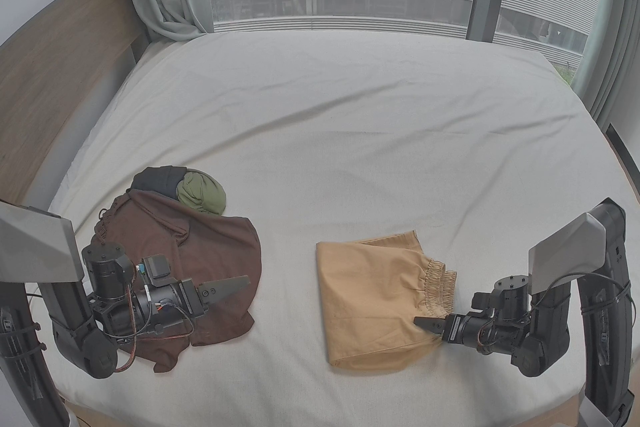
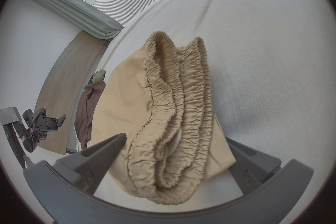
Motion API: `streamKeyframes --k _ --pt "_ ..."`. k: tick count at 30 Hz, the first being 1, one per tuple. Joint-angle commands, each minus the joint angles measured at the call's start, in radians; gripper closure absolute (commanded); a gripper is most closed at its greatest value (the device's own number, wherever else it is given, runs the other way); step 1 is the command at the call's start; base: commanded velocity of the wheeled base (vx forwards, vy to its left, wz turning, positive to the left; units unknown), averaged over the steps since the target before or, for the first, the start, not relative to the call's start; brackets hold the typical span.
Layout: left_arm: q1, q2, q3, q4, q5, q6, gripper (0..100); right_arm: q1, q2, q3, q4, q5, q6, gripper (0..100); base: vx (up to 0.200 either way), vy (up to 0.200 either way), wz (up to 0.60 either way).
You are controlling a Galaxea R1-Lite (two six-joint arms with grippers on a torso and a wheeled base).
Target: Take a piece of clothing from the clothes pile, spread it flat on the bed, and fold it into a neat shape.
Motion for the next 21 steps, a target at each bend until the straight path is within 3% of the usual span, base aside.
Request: streamKeyframes --k 1,10,11,21 --pt "0.000 0.002 0.002 -0.001 0.000 -0.001 0 0.008 0.014 -0.007 0.003 0.000 0.001 0 0.000 0.000 0.00" --pt "0.000 0.006 -0.001 -0.001 0.000 -0.002 0 0.008 0.017 -0.025 0.003 -0.003 0.015 0 0.000 0.000 0.00" --pt "0.000 0.006 -0.003 -0.001 0.000 -0.002 0 0.008 0.017 -0.027 0.003 -0.005 0.021 100 0.000 0.000 0.00" --pt "0.001 0.002 -0.006 -0.001 0.001 -0.008 0 0.008 0.015 -0.027 0.003 -0.006 0.022 100 0.000 0.000 0.00"
